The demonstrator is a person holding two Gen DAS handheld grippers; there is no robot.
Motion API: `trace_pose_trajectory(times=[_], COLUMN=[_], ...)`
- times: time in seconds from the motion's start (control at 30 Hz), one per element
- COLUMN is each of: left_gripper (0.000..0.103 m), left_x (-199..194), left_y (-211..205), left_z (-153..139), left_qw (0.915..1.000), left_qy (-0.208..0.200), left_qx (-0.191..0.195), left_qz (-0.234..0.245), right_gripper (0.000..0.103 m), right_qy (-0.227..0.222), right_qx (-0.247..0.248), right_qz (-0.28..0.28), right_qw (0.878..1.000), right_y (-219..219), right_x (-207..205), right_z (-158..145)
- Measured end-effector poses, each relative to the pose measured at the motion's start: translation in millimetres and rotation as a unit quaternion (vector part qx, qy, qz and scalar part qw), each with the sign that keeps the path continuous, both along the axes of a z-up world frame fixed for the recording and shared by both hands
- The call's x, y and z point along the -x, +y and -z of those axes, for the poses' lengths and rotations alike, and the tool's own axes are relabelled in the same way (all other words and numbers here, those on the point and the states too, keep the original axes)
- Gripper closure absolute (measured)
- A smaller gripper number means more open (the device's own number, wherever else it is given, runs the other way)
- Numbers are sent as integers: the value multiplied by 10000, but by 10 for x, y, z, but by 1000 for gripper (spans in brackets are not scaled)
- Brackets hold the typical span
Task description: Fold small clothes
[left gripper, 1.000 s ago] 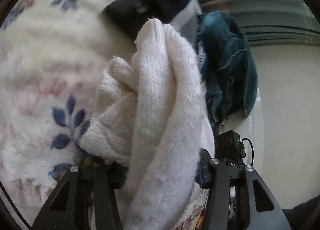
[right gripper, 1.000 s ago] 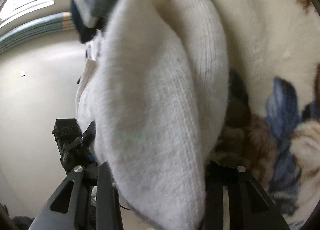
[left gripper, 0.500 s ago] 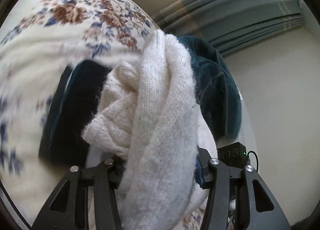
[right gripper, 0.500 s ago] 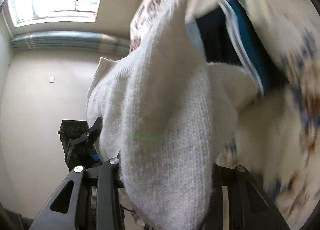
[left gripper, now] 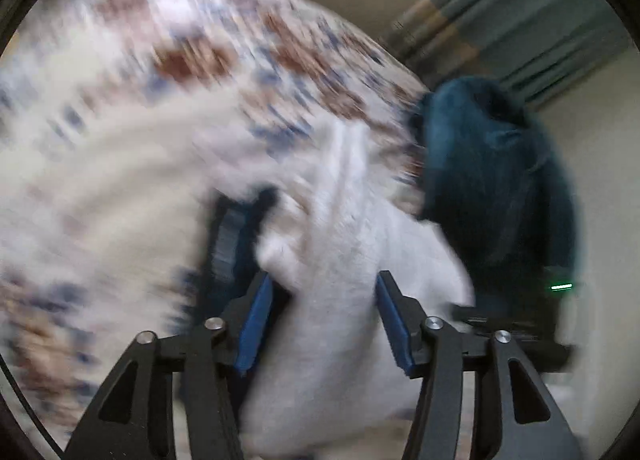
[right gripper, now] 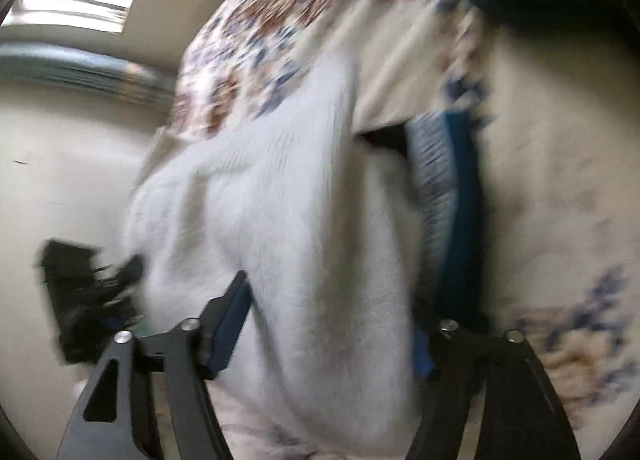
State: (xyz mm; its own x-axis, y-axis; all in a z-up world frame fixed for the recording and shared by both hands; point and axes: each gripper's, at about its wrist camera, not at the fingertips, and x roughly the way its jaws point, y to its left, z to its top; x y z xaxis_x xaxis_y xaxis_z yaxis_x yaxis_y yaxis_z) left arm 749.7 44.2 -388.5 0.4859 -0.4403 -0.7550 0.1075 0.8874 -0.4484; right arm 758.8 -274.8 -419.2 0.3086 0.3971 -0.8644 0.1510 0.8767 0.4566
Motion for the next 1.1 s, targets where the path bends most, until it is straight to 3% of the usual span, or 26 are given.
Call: trace_pose_trajectory(times=[0.07,0.13,0.27,0.3,0.43,0.7,0.97,1.1], left_gripper=[51,37,10,5,4,4,4,4], left_x=[107,263,492,559,930,1770,2902,3433], left_y=[-103,-219,-423,-461,-661,-821,-744,-685], left_z=[-111,-181,-179,-203,-418,-1247,-2324,-2729], left_qw=[9967,9882,9732,9722,9671,9651,9593,9581], left_qy=[-336,-419,-169,-133,-200,-590,-1151,-1368], left_qx=[-713,-1422,-2239,-2294,-2525,-2534,-2499,-2441], left_qz=[-174,-394,-501,-444,-250,-300,-642,-608], right_gripper=[17,7,6,6,6,6,6,6], right_qy=[-76,-176,-362,-381,-491,-871,-1482,-1809], right_qx=[729,1464,2710,2824,3103,3305,3299,3273], right_qz=[148,248,421,419,512,567,545,580], right_qw=[9972,9888,9610,9576,9480,9381,9307,9256], right_y=[37,16,-119,-38,51,76,143,233], right_x=[197,485,880,954,1428,2299,3425,4039], right_z=[-143,-324,-762,-926,-1218,-2128,-3403,-4061])
